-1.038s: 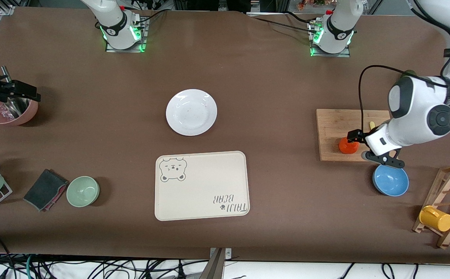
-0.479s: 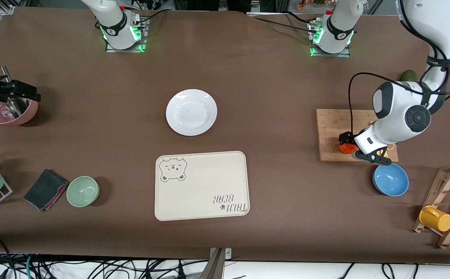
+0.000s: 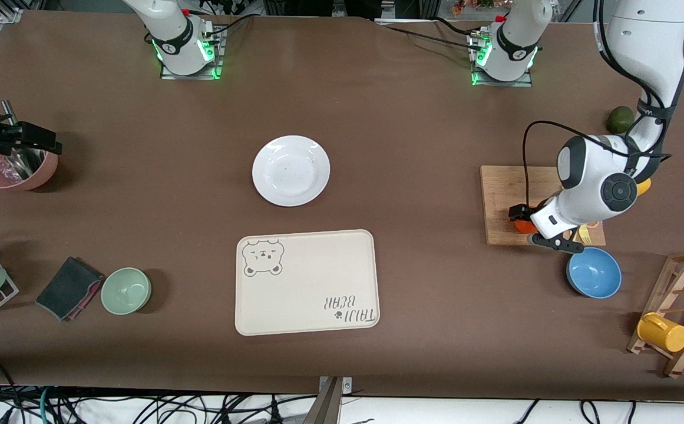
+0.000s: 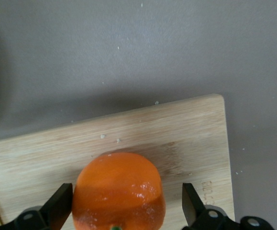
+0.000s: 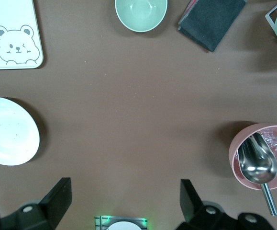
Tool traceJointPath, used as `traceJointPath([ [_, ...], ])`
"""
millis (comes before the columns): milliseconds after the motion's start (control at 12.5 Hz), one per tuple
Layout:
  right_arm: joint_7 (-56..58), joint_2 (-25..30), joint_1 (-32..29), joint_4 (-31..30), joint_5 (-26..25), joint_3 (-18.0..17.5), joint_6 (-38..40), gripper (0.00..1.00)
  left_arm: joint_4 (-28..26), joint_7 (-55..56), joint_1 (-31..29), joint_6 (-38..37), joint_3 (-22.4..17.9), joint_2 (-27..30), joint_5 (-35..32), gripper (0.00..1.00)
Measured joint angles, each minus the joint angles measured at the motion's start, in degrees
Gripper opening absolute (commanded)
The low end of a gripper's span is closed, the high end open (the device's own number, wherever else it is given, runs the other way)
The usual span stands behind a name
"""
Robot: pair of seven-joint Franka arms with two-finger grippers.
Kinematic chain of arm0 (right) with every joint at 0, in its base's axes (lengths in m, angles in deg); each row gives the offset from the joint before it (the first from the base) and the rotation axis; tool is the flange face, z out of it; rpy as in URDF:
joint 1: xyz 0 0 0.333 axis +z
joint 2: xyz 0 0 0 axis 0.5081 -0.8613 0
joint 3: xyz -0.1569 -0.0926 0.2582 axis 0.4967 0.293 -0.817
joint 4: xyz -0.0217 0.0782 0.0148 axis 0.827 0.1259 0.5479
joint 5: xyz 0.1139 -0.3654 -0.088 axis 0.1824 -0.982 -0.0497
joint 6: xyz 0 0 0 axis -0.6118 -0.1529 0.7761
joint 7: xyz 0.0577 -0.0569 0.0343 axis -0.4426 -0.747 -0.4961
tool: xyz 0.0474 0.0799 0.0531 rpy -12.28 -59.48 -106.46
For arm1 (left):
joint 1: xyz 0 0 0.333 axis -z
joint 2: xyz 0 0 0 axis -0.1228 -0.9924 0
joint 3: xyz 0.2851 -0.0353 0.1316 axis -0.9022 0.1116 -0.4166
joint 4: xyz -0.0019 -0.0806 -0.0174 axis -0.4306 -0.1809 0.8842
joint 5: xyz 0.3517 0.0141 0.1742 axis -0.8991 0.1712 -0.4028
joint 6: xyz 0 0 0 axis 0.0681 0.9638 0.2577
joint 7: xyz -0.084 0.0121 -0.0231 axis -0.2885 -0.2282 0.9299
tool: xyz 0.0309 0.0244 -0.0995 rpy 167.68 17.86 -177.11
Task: Place orange and plate with both arms
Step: 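Close the left gripper around the orange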
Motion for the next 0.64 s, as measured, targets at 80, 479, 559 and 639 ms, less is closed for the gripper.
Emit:
traceJointPath([
  [80,0.0,0.0,0.0,0.0,0.0,0.0,0.0,1.0,-0.01,0.05,-0.02,0.0,-0.03,-0.45,0.0,1.0],
  [479,0.0,0.0,0.0,0.0,0.0,0.0,0.0,1.0,0.0,2.1,-0.03,0.0,-0.15,-1.04,-0.02,0.06],
  [559,0.0,0.0,0.0,0.0,0.0,0.0,0.0,1.0,0.0,2.43,-0.02,0.0,-0.14,-1.04,-0.02,0.0],
  [639,0.0,0.0,0.0,0.0,0.0,0.0,0.0,1.0,0.05,2.48,-0.01,-0.1,-0.12,-0.88,-0.03,0.0],
])
